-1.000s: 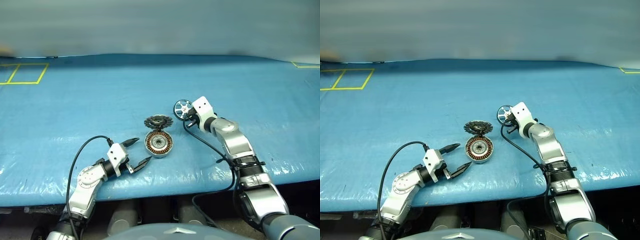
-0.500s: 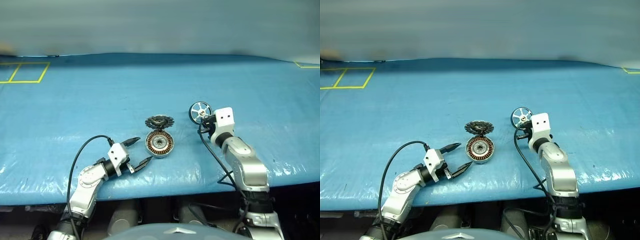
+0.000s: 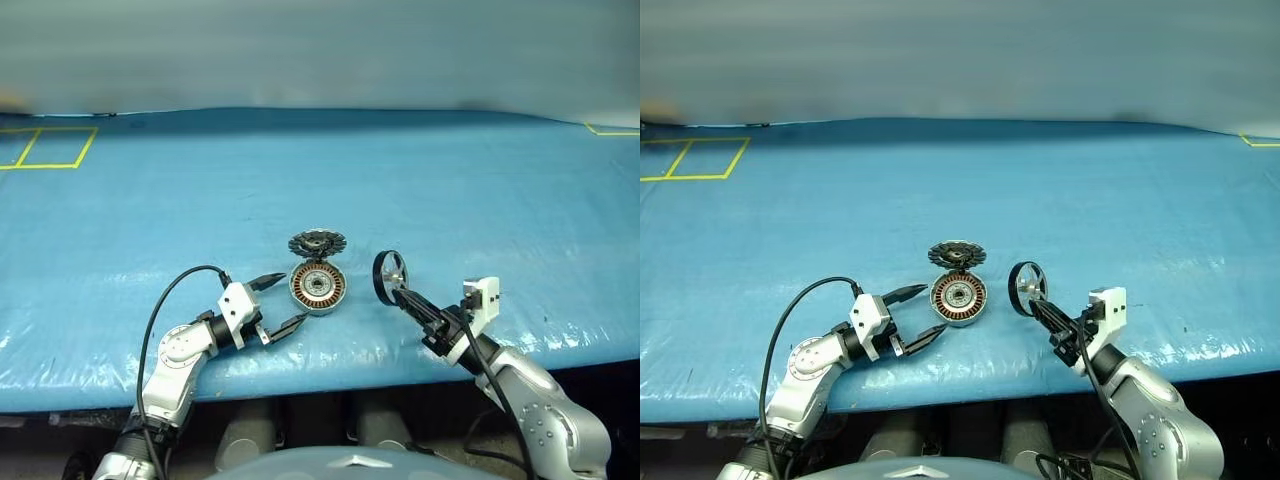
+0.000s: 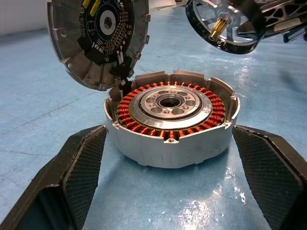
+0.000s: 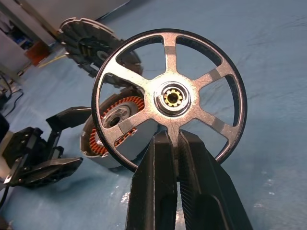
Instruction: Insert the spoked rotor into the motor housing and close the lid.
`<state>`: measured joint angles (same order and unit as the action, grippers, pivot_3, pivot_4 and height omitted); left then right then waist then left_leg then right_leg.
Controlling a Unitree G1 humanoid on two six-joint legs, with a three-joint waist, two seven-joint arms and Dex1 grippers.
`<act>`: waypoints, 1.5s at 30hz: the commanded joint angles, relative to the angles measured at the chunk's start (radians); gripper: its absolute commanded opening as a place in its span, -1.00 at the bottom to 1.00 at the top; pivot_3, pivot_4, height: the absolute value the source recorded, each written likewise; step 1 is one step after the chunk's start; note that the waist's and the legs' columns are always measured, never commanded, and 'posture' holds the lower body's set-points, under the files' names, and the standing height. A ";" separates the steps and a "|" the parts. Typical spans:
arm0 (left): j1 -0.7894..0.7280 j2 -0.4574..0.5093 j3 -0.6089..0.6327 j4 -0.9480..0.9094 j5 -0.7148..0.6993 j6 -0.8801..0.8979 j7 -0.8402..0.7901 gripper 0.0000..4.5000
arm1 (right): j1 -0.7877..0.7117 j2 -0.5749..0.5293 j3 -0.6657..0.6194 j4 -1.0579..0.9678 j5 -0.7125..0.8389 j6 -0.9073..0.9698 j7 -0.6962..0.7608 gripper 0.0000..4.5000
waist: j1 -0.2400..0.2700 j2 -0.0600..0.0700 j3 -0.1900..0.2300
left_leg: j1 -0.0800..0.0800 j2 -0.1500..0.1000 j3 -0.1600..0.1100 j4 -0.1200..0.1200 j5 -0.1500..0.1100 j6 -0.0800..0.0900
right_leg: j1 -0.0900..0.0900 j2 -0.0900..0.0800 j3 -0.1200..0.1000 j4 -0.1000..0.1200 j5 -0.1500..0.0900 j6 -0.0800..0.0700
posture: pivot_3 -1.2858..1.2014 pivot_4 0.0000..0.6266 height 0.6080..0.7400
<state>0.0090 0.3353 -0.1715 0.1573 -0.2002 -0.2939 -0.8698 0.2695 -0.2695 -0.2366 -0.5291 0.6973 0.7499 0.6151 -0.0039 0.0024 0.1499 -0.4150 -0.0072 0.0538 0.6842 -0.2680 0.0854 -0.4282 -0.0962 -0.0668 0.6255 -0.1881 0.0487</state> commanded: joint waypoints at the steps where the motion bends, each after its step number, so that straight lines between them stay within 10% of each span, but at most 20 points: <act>1: -0.007 -0.007 0.002 -0.001 -0.011 -0.008 -0.004 1.00 | -0.026 -0.001 0.080 -0.056 0.035 -0.029 0.028 -0.99 | 0.000 0.000 0.000 | 0.000 0.000 0.000 0.000 0.000 0.000 | 0.000 0.000 0.000 0.000 0.000 0.000 | 0.03 -0.52 1.00; 38: 0.024 -0.009 0.008 -0.012 0.006 -0.022 0.036 1.00 | -0.202 -0.021 0.298 0.122 -0.120 -0.094 -0.063 -0.99 | 0.018 0.000 0.000 | -0.001 -0.001 0.000 0.000 -0.001 0.001 | 0.000 0.000 -0.002 -0.001 0.001 -0.003 | 0.03 -0.52 1.00; 45: 0.023 -0.007 0.008 -0.012 0.008 -0.024 0.041 1.00 | -0.203 -0.020 0.298 0.120 -0.125 -0.101 -0.068 -0.06 | 0.019 0.000 0.000 | -0.001 -0.001 0.000 0.000 -0.001 0.001 | 0.000 0.000 -0.002 -0.001 0.001 -0.003 | 0.03 -0.52 1.00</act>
<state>0.0314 0.3232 -0.1687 0.1585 -0.1958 -0.2957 -0.8302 0.0695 -0.2852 0.0631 -0.3977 0.5707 0.6583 0.5463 0.0149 0.0022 0.1498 -0.4156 -0.0079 0.0536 0.6843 -0.2686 0.0860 -0.4281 -0.0966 -0.0687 0.6249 -0.1867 0.0461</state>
